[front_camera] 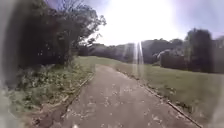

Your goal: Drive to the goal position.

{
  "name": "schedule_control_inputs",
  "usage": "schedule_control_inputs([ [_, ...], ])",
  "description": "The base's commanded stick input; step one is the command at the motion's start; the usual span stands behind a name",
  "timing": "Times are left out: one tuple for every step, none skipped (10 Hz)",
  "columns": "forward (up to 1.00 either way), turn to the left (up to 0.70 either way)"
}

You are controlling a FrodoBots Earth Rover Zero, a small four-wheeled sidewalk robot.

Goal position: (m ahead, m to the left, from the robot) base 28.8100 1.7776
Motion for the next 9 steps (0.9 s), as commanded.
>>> schedule_control_inputs([
  [1.00, 0.14],
  [1.00, 0.09],
  [1.00, 0.03],
  [1.00, 0.02],
  [1.00, 0.03],
  [1.00, 0.02],
  [1.00, 0.02],
  [1.00, 0.02],
  [1.00, 0.02],
])
